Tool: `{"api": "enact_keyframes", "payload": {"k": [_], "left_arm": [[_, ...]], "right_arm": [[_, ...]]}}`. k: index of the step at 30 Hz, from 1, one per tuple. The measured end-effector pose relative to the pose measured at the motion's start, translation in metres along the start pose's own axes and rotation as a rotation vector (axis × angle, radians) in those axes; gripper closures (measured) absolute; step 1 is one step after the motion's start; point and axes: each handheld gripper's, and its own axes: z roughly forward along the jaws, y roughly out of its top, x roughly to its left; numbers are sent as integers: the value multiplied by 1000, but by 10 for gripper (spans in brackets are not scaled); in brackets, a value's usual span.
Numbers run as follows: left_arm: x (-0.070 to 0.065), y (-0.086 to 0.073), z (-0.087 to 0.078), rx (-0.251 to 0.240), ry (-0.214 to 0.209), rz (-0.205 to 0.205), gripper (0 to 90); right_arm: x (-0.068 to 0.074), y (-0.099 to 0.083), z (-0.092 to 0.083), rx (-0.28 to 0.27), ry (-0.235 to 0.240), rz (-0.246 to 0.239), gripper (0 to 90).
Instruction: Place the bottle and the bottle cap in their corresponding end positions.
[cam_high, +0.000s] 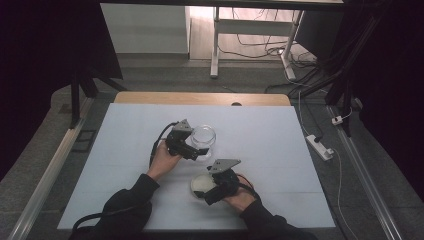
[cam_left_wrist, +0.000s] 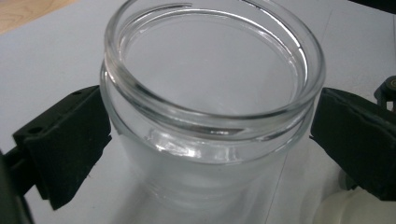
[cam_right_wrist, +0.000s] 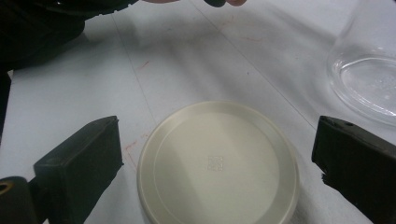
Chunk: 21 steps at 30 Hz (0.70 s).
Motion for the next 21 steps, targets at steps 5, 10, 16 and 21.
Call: {"api": "enact_keyframes", "payload": {"k": [5, 10, 16, 21], "left_arm": [[-2, -2, -4, -1, -21, -5, 0], [-1, -3, -11, -11, -22, -13, 0], [-1, -3, -21, -19, -27, -25, 0], [-3, -5, -29, -22, -28, -20, 0]], "right_arm": [[-1, 1, -5, -1, -2, 14, 0], [-3, 0, -11, -18, -4, 35, 0], [-2, 1, -17, -32, -19, 26, 0], [-2, 2, -22, -34, -30, 17, 0]]}}
